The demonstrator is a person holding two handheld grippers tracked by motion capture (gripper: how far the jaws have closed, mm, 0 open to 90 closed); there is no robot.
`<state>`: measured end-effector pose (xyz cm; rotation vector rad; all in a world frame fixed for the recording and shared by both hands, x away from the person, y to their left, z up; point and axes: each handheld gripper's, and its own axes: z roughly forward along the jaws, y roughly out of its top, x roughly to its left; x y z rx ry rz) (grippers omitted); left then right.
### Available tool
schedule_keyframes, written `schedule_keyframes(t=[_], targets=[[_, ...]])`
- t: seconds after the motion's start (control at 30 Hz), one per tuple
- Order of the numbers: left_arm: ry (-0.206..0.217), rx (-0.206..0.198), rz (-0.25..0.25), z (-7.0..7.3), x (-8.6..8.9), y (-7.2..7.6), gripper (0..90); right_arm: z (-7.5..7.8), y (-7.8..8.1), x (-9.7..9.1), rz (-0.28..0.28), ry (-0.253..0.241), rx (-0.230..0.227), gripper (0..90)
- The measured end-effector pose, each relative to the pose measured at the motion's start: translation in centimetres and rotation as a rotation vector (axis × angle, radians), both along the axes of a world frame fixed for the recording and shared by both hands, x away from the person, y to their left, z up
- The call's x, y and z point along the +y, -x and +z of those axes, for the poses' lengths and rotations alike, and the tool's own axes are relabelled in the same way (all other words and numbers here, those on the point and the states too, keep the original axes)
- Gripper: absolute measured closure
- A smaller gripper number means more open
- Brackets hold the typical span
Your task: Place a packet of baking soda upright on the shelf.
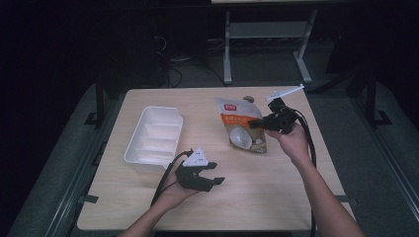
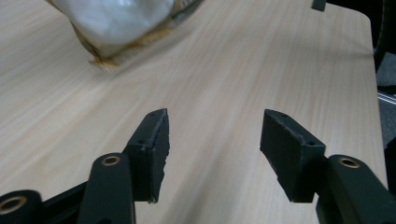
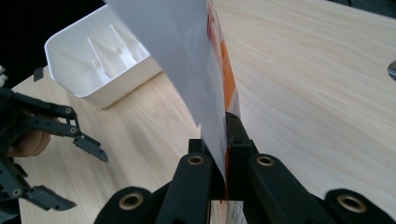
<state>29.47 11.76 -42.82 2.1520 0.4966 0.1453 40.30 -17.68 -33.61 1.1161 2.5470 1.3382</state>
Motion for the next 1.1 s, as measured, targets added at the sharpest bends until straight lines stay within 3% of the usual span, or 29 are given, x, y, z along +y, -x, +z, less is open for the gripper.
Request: schedule_keyframes(t=[0.3, 0.5, 0.8, 1.1], targets=[[-0.01, -0.028, -0.007, -0.8, 1.0, 1.6, 34.3, 1.2, -0.1, 1.9, 0.032, -0.009, -0.02, 90.0], [-0.012, -0.037, -0.031, -1.1, 1.0, 2.2, 30.1, 1.8, -0.8, 4.9, 0.081, -0.022, -0.025, 90.0], [-0.001, -0.034, -0.038, -1.4, 1.7, 2.1, 28.5, 2.2, -2.6, 8.7, 0.128, -0.052, -0.027, 90.0], [0.003, -0.036, -0.033, -1.6, 2.1, 1.9, 27.9, 3.1, -4.2, 10.8, 0.149, -0.064, -0.039, 90.0]])
